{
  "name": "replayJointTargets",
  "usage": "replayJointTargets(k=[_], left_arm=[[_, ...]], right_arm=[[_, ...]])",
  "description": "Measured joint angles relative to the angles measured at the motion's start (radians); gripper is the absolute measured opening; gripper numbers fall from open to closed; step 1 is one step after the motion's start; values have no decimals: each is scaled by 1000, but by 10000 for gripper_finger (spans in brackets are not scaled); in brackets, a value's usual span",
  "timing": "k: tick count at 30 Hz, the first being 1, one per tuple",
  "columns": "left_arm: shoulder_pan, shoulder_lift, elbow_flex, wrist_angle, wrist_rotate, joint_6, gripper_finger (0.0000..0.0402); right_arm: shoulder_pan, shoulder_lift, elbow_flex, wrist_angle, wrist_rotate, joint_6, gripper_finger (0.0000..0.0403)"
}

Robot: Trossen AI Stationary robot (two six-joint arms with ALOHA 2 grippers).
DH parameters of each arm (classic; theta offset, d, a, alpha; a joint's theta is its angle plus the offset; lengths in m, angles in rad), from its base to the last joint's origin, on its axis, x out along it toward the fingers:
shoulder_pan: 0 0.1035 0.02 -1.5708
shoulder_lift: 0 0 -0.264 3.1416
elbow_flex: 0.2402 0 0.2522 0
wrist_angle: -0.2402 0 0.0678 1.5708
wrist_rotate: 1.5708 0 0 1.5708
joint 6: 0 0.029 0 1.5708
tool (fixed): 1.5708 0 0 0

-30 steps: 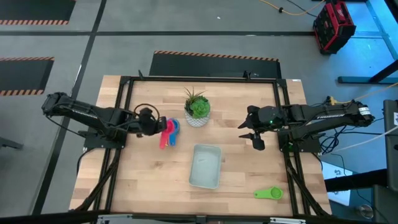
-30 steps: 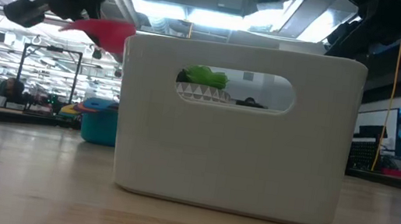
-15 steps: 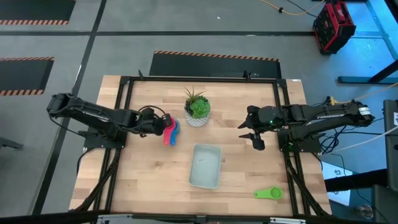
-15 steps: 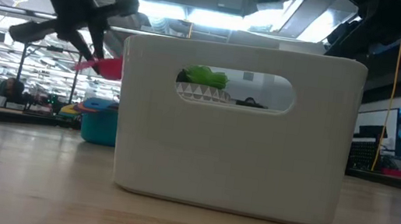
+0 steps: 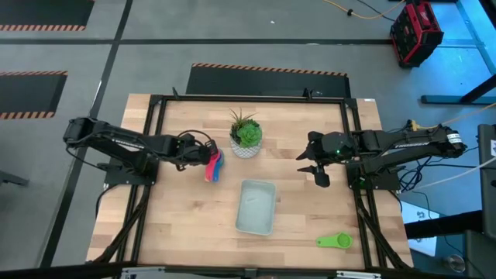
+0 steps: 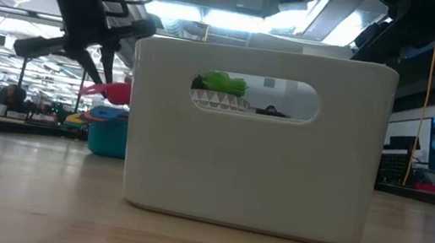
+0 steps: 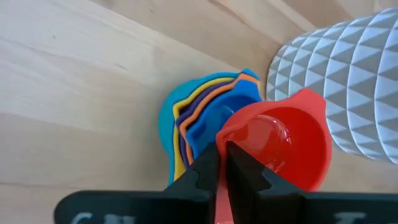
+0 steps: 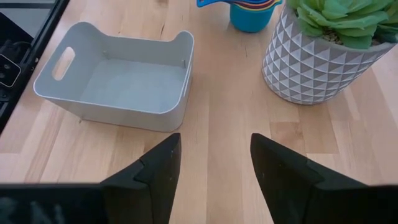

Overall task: Nest measuring cups in basket
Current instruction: Stack the pink measuring cup on top of the blue measuring cup, then stack the green measuring cup on top of the pink measuring cup

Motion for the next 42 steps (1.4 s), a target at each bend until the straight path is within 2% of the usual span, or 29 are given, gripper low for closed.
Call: replayJointTargets(k=[5,10,28,38,42], left_arm=[[19,14,0,0,9,-1,10],[34,19,0,2,66,4,16],[34,19,0,0,55,9,99],[13,19,0,4,48,226,99],[-16,19,0,4,25,313,99]], right_arm=[[0,0,0,0,0,0,198],[0,0,0,0,0,0,198],[0,0,0,-1,0,0,198],[0,0,0,-1,0,9,198],[0,0,0,-1,-1,60,198]])
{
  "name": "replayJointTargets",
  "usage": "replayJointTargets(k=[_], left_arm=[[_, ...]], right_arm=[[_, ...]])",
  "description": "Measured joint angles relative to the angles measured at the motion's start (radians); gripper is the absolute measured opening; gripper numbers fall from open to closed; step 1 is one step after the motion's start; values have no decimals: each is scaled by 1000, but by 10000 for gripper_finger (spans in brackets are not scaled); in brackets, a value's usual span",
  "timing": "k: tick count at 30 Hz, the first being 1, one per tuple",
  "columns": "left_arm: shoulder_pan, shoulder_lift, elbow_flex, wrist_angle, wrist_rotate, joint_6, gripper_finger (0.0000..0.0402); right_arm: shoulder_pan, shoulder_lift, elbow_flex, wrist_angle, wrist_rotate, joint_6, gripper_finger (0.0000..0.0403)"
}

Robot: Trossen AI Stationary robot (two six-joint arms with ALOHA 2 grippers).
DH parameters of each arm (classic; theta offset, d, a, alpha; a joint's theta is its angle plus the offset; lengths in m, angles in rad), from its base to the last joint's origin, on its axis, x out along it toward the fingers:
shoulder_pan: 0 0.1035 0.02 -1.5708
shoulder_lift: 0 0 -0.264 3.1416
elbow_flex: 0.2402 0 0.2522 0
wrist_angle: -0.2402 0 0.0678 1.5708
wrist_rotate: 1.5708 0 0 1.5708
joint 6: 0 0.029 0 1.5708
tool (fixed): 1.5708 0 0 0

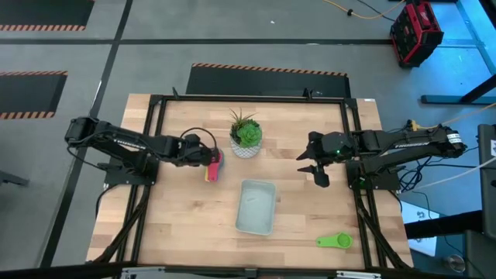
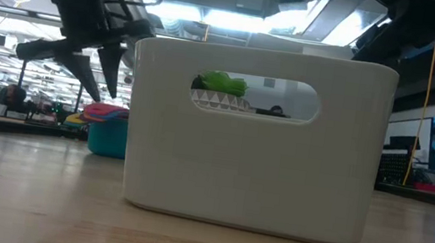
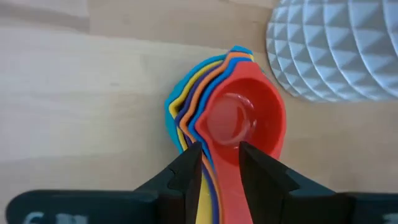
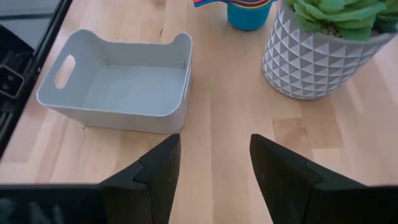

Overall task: Nest measuring cups in basket
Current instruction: Stack the green measuring cup on top of the pink measuring cup

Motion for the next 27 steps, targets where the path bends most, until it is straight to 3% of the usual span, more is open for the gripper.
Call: replayJointTargets(k=[12,19,27], left_arm=[[-101,0,0,81,-170,313,99],[-141,0,0,270,-231,584,99],[-174,0,0,322,-245,665,99]], right_arm=[[58,0,0,0,-1,281,198],[216,0,0,0,-43,513,198],[447,0,0,-80,-160,726,198]])
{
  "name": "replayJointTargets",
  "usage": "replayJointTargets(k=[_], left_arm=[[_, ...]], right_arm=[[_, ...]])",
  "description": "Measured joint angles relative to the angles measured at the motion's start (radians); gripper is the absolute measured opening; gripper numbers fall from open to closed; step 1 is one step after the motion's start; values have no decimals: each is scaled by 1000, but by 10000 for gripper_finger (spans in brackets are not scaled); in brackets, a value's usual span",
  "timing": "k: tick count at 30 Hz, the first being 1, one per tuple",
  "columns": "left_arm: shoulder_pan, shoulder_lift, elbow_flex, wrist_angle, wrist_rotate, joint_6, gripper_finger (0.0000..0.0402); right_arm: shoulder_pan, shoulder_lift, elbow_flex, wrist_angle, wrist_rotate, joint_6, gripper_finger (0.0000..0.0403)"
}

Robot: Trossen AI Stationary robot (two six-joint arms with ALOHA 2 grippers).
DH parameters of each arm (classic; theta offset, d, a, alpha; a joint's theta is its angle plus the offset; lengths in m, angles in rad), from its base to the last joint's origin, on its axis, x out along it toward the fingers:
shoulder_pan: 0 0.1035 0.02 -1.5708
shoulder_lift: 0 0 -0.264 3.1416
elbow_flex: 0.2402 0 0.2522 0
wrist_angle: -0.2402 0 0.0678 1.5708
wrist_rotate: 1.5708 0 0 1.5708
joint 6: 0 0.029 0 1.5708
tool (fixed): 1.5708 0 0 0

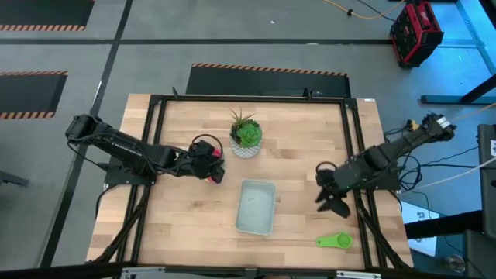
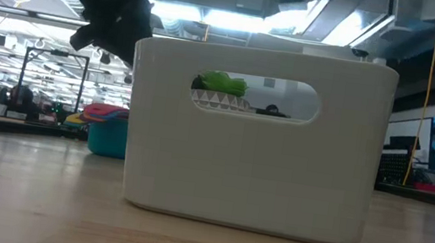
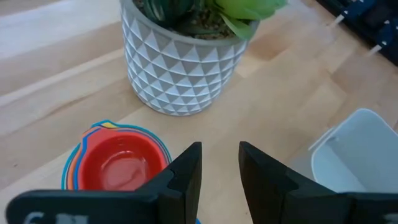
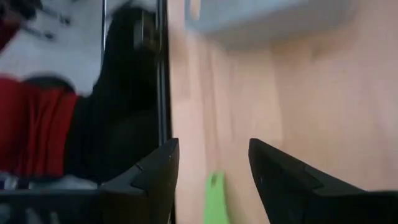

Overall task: Nest measuring cups in basket
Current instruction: Stack the green measuring cup on top of the pink measuring cup

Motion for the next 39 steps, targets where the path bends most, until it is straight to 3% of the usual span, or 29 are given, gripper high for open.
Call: replayJointTargets(k=[7,11,22,29,39], left_arm=[[-15,0,0,0,0,1,99],[-15,0,0,0,0,1,99],[-15,0,0,-1,0,2,99],[-15,0,0,-1,1,2,99],[-15,0,0,-1,1,2,99]], right_arm=[[162,0,0,-116,-25,145,198],[220,0,0,-108,-75,164,198],[346,24,0,-34,-45,253,198],[427,151,0,-36,-76,313,198],[430,409,0,-115,-85,255,198]])
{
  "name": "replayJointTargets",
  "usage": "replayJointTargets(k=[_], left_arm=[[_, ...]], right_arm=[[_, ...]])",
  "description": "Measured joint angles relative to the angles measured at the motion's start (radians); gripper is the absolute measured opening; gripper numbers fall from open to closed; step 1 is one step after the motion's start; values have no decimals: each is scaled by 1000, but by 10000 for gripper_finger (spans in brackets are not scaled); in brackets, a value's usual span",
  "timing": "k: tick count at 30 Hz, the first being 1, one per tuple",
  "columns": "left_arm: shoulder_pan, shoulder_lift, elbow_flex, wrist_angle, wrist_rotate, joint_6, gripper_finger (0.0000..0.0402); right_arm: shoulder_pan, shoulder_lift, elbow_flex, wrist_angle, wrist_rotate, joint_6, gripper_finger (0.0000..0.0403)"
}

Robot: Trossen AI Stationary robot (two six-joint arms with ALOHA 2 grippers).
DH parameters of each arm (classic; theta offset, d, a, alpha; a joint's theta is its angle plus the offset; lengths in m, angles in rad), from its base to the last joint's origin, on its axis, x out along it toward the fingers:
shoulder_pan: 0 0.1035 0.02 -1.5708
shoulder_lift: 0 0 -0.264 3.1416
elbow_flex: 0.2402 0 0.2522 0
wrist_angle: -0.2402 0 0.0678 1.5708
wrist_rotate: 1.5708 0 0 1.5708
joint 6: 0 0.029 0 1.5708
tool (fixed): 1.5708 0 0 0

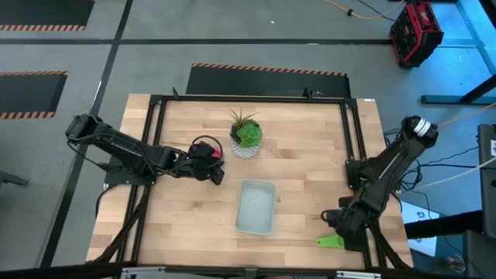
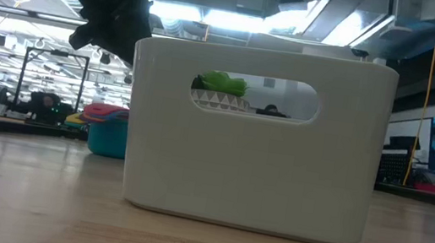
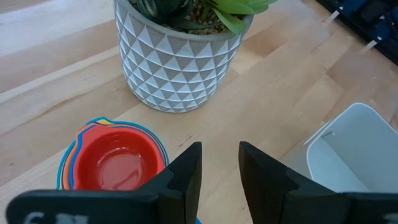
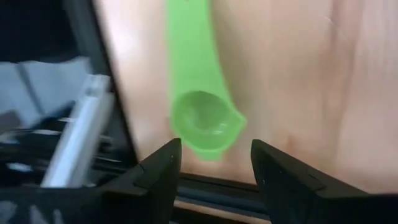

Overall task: Nest measuring cups in basket
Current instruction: Stack the green measuring cup on top of the pink measuring cup

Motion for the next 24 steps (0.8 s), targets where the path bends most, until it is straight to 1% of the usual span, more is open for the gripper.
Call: replayJointTargets(k=[6,24], left_arm=[[0,0,0,0,0,0,99],[0,0,0,0,0,0,99]], right_arm=[[0,82,0,-21,-52,-17,198],[0,183,0,-3,-66,-25,198]])
